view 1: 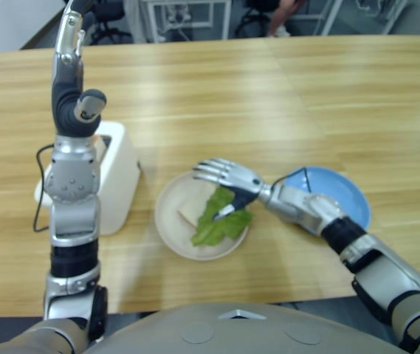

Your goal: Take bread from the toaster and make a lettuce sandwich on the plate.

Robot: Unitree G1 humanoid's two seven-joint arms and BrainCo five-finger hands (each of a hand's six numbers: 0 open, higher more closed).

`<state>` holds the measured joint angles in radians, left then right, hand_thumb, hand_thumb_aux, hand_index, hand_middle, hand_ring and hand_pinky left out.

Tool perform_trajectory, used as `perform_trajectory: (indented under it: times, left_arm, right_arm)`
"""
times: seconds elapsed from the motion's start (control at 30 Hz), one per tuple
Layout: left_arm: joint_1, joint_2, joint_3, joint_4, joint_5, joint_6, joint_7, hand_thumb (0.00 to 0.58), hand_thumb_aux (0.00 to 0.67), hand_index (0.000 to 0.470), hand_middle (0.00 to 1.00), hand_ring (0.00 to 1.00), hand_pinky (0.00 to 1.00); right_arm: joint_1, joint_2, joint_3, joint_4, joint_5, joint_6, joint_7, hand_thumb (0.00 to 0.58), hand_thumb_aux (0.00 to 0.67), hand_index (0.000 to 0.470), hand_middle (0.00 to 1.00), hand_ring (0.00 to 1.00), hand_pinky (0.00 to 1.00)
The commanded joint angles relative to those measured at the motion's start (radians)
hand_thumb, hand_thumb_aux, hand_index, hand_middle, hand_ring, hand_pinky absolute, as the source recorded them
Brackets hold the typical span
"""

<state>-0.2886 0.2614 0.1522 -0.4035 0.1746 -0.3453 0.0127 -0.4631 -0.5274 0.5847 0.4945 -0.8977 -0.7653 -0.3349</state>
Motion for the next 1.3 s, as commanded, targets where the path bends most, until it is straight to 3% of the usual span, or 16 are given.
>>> perform_trajectory:
  times: [0.03,0.27,0.43,0.7,1.0,1.3]
  left_arm:
    - [-0.005,0.001,-0.004,0.009,0.010,0.004,-0.003,0.000,0.000,0.000,0.00,0.00,0.00]
    - [0.033,0.036,0.031,0.061,-0.007,-0.009,-0.024,0.000,0.000,0.000,0.00,0.00,0.00]
    - [0.087,0.131,0.104,0.152,-0.010,-0.040,-0.054,0.000,0.000,0.000,0.00,0.00,0.00]
    - [0.194,0.308,0.224,0.269,0.025,-0.058,-0.091,0.000,0.000,0.000,0.00,0.00,0.00]
    - [0.341,0.503,0.250,0.368,0.159,-0.104,-0.150,0.000,0.000,0.000,0.00,0.00,0.00]
    - [0.615,0.752,0.325,0.385,0.318,-0.101,-0.290,0.000,0.000,0.000,0.00,0.00,0.00]
  right_arm:
    - [0.019,-0.012,-0.067,-0.043,0.016,0.021,-0.052,0.000,0.000,0.000,0.00,0.00,0.00]
    - [0.105,-0.035,-0.364,-0.139,0.333,-0.019,-0.125,0.000,0.000,0.000,0.00,0.00,0.00]
    - [0.193,-0.057,-0.563,-0.124,0.728,-0.097,-0.015,0.000,0.000,0.000,0.00,0.00,0.00]
    - [0.334,-0.053,-0.756,-0.281,1.107,-0.182,0.162,0.000,0.000,0.000,0.00,0.00,0.00]
    - [0.352,0.012,-0.831,-0.472,1.173,-0.150,0.284,0.000,0.000,0.000,0.00,0.00,0.00]
    - [0.325,0.077,-0.857,-0.495,1.003,-0.142,0.331,0.000,0.000,0.000,0.00,0.00,0.00]
